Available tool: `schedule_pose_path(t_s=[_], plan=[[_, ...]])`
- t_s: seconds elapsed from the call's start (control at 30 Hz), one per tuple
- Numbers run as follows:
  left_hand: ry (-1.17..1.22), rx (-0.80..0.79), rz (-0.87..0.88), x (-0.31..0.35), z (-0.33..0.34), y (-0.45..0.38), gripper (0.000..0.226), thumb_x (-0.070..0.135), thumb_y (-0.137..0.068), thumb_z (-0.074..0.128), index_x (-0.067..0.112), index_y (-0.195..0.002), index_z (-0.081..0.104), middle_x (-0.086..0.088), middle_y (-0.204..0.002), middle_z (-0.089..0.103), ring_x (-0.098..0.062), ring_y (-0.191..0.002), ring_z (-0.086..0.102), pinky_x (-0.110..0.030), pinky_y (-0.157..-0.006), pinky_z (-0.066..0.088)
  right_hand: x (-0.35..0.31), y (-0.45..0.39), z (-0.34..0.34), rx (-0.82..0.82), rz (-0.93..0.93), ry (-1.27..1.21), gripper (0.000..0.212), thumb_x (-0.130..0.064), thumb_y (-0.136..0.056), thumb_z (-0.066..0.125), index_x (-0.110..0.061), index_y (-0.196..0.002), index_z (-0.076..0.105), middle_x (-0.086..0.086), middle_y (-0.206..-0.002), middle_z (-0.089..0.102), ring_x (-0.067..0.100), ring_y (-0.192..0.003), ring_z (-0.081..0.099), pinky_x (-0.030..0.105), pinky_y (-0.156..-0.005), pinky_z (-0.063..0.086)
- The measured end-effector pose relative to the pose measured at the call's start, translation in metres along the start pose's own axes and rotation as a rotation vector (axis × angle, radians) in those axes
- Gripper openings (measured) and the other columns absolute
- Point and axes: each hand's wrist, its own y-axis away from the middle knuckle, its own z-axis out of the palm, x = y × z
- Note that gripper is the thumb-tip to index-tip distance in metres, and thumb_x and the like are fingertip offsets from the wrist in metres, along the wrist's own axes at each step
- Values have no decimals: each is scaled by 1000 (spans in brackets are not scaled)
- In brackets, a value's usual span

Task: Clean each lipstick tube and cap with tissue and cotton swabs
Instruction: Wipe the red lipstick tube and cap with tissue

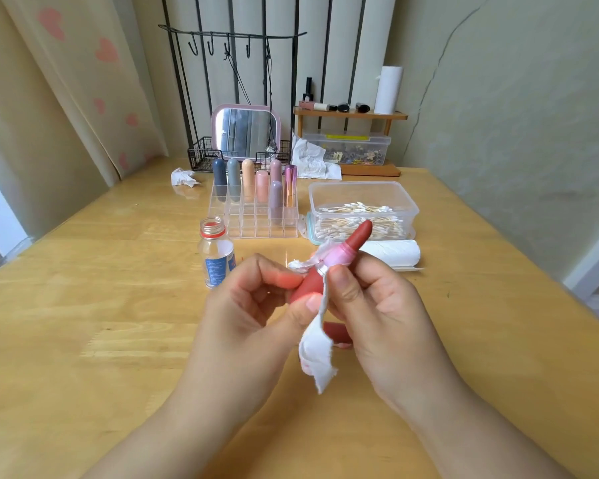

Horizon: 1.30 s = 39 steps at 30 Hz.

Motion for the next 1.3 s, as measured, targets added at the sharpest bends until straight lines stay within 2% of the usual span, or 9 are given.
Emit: schedule_pose_path(t_s=[0.1, 0.23, 0.37, 0.43, 0.53, 0.7, 0.97, 1.13, 1.3], plan=[[-10, 22, -34, 0, 2, 0, 22, 17, -69, 83, 16, -73, 62, 1, -70, 67, -7, -65, 62, -15, -60, 49, 1, -1, 0, -3, -2, -45, 21, -36, -91, 53, -17, -88, 64, -14, -71, 67, 1, -70, 64, 11, -62, 45], [107, -93, -151, 3, 5, 0, 11, 21, -78, 64, 15, -70, 62, 0, -58, 62, -7, -49, 57, -14, -48, 46, 3, -3, -3, -4, 10, -66, 24, -47, -85, 62, -25, -94, 69, -2, -88, 70, 15, -85, 64, 27, -72, 49], [-11, -49, 18, 1, 0, -1, 14, 10, -69, 71, 15, -71, 58, 2, -72, 69, -4, -67, 62, -16, -62, 49, 2, -2, -1, 13, 4, -64, 31, -52, -81, 64, -23, -91, 69, 3, -80, 65, 15, -78, 59, 30, -73, 48], [-192, 4, 143, -4, -3, 0, 20, 22, -67, 77, 21, -75, 58, 0, -79, 69, -10, -73, 63, -18, -68, 49, 2, -2, 1, 8, 33, -98, 29, -49, -81, 64, -22, -88, 69, 13, -78, 62, 18, -75, 55, 33, -70, 44], [-405, 37, 258, -5, -2, 4, 18, 33, -72, 70, 29, -82, 56, 3, -80, 64, -14, -74, 62, -19, -70, 48, 2, -2, 1, -6, 93, -157, 25, -53, -78, 64, -29, -84, 70, 5, -80, 63, 19, -72, 54, 34, -68, 42], [-10, -58, 8, 6, 7, 3, 17, 17, -88, 60, 3, -81, 54, 6, -62, 65, 0, -55, 59, -10, -52, 46, 1, -3, -1, -13, 63, -186, 29, -49, -82, 63, -22, -90, 69, 0, -79, 64, 14, -74, 57, 23, -66, 45], [-330, -8, 249, -5, -4, 4, 13, 31, -73, 68, 31, -81, 57, 1, -82, 65, -18, -81, 62, -24, -75, 49, 1, -1, 1, -1, 60, -120, 25, -38, -87, 58, -16, -93, 68, 7, -82, 68, 17, -77, 63, 26, -70, 50], [-38, -27, -1, 1, 2, 1, 9, 22, -73, 70, 19, -77, 63, 7, -71, 65, -2, -65, 60, -15, -57, 49, 3, -2, 0, -7, 50, -130, 33, -51, -81, 64, -22, -96, 70, 6, -93, 69, 23, -91, 62, 38, -81, 49], [-79, -64, -2, 1, -2, -2, 11, 7, -76, 73, 12, -77, 63, 6, -70, 68, -2, -63, 62, -14, -57, 48, 2, -2, -1, 15, 24, -93, 21, -35, -86, 58, -19, -92, 69, -6, -85, 70, 10, -85, 65, 20, -74, 49]])
